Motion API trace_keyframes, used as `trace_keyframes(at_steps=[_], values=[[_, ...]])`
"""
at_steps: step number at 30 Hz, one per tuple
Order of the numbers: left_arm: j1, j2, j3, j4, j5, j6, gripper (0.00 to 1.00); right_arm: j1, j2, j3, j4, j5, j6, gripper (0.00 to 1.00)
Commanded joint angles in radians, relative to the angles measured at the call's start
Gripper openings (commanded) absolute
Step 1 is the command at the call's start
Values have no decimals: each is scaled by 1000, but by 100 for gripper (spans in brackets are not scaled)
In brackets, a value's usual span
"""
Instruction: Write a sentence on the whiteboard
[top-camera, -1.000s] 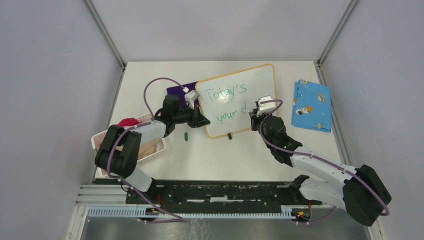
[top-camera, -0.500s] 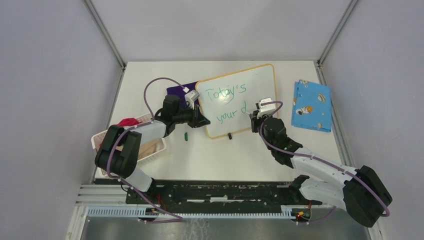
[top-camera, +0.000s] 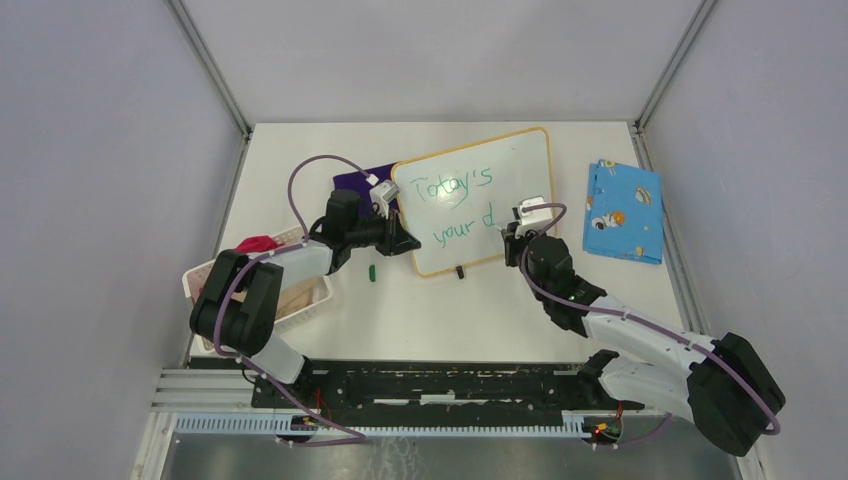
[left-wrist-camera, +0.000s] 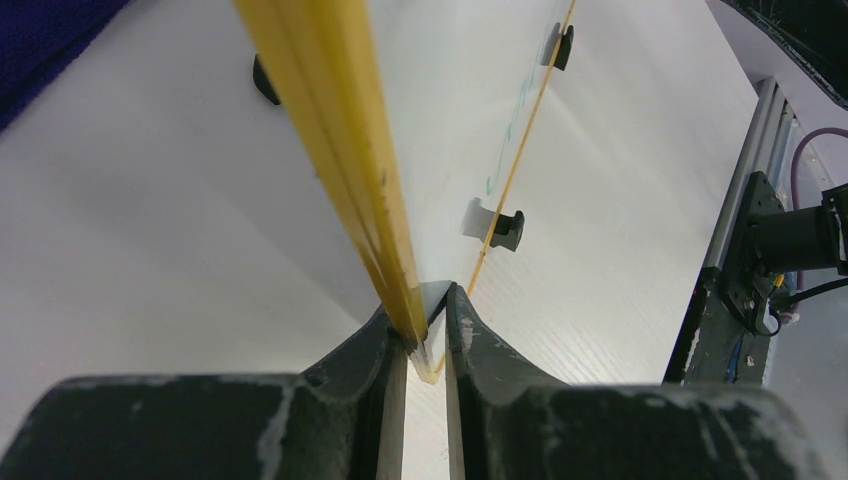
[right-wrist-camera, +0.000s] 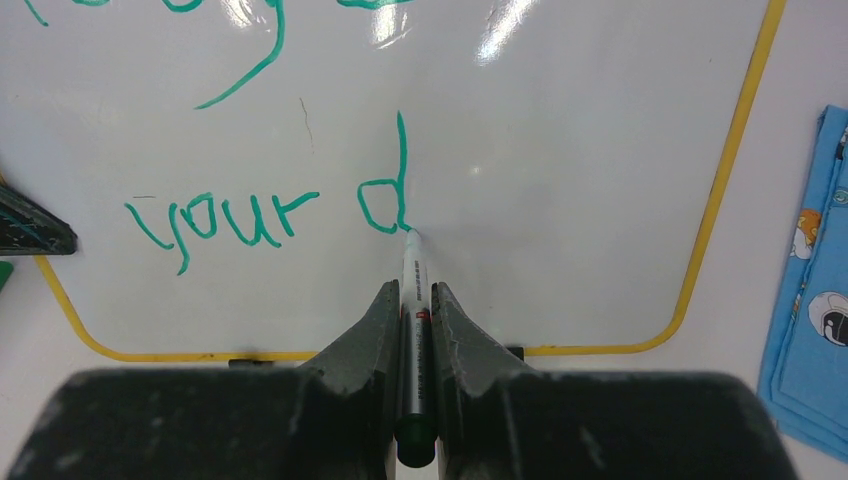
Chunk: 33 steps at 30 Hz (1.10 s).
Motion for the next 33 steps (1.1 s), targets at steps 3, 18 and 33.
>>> trace_keyframes(at_steps=[3, 18, 33], values=[[-21, 7, 5, -57, -92, 130, 2, -6, -50, 3, 11, 19, 5, 0], [-20, 5, 5, -59, -95, 130, 2, -16, -62, 50, 15, 78, 1, 0], [-21, 4, 5, -59, -92, 133, 2, -23, -3, 93, 51, 76, -7, 0]])
